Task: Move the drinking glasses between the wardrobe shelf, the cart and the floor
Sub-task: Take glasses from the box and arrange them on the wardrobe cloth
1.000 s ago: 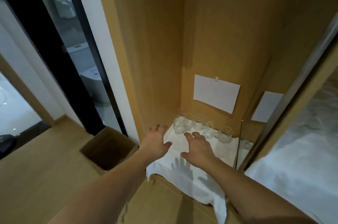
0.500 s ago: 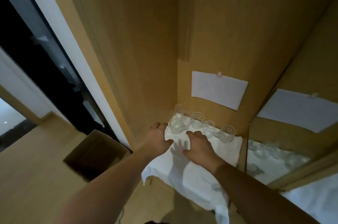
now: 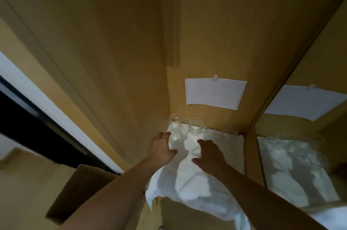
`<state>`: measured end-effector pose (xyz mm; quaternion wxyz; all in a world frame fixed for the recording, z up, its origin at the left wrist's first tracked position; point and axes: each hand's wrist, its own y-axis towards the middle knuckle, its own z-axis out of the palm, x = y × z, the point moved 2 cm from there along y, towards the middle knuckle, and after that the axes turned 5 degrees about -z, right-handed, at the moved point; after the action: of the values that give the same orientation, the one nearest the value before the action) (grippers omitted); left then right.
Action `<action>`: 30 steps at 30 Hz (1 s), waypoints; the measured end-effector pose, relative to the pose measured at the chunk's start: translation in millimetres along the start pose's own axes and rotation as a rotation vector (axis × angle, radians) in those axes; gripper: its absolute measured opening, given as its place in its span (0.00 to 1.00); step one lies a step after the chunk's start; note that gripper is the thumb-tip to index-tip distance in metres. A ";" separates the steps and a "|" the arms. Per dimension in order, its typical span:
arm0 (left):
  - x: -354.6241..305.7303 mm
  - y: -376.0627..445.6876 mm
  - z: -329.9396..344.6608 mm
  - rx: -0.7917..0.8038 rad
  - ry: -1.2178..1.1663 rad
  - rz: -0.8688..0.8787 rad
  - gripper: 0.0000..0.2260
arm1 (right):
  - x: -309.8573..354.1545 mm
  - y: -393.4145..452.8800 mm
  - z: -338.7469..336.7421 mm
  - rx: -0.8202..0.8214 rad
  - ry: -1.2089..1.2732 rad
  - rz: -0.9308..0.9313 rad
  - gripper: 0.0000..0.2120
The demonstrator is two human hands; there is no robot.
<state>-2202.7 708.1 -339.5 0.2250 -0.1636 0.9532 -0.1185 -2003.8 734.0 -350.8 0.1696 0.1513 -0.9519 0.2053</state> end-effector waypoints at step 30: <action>19.7 169.6 74.7 0.156 -0.139 -0.218 0.40 | -74.1 157.0 69.6 0.084 0.323 0.367 0.38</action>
<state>-2228.3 845.3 -463.1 0.2883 -0.2561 0.8997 -0.2045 -2011.7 856.0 -492.4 0.2731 -0.0519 -0.9146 0.2938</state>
